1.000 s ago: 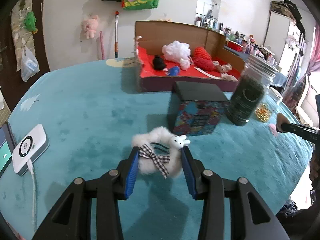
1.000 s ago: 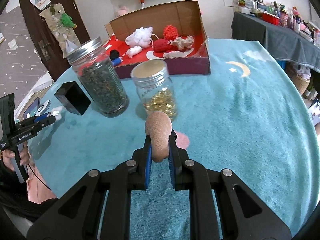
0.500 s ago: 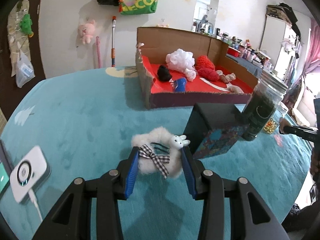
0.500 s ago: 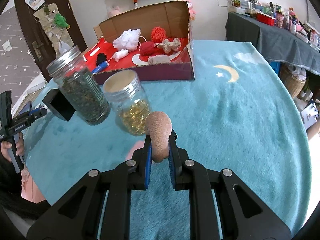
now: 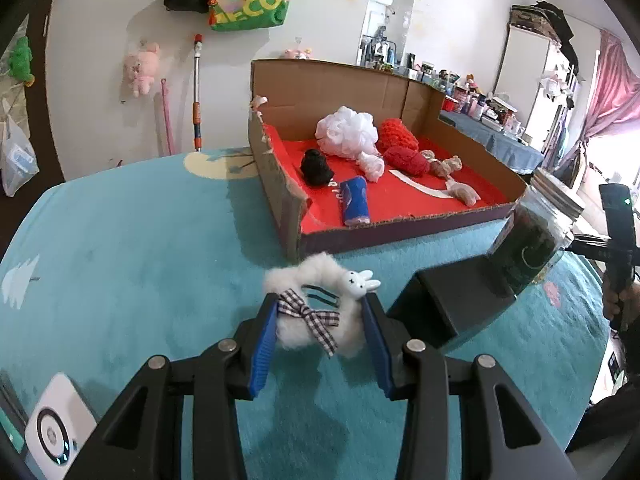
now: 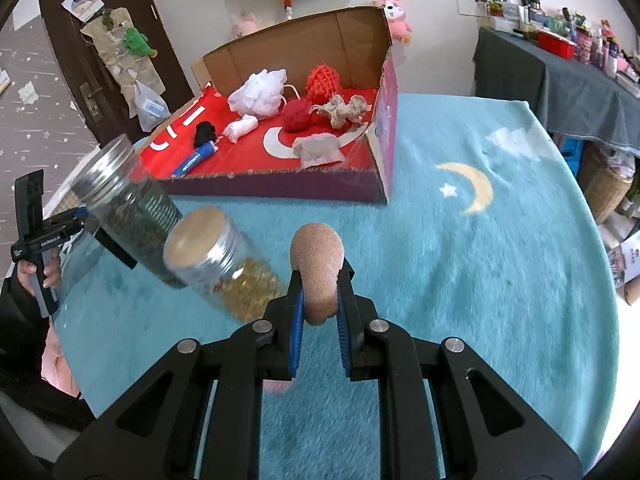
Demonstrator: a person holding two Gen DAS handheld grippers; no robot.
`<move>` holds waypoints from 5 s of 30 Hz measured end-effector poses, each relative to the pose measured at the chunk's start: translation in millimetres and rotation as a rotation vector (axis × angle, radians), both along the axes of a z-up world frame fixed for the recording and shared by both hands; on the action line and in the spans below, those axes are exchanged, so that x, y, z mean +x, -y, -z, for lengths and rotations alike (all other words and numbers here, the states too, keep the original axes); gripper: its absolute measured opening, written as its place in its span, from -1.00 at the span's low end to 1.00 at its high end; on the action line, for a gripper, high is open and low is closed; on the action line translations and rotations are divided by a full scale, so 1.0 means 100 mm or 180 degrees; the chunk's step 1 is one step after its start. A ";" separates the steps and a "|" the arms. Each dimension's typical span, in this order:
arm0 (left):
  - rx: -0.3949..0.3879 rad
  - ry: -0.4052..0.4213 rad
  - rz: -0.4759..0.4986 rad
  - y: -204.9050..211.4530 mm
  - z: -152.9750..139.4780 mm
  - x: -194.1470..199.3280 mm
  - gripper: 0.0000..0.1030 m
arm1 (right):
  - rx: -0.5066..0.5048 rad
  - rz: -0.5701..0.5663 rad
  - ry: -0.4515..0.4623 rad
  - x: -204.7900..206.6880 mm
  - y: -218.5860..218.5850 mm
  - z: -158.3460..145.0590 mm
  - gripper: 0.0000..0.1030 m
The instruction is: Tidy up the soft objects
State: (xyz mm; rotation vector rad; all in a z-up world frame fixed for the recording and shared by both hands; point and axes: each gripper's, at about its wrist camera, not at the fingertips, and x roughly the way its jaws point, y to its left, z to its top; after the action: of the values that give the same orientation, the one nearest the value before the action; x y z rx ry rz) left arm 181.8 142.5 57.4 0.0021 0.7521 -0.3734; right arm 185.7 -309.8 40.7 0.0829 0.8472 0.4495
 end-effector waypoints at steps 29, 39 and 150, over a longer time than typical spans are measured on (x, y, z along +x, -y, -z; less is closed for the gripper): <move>0.0130 -0.0006 0.0586 0.66 -0.46 0.49 -0.15 | -0.0011 -0.0756 -0.0072 0.77 -0.51 -0.43 -0.72; 0.0536 -0.0387 0.0891 1.40 -0.38 0.99 -0.14 | -0.0254 -0.0957 -0.0596 1.39 -1.11 -0.33 -0.71; 0.0438 -0.0953 -0.0608 1.26 -0.13 1.19 0.94 | -0.0781 0.0470 -0.0875 1.33 -1.15 -0.13 0.47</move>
State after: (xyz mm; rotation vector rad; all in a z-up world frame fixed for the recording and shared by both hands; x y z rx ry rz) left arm 301.2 16.9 70.3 0.0037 1.0640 -0.1396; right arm 318.3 -195.2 53.6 -0.0203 1.1523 0.1946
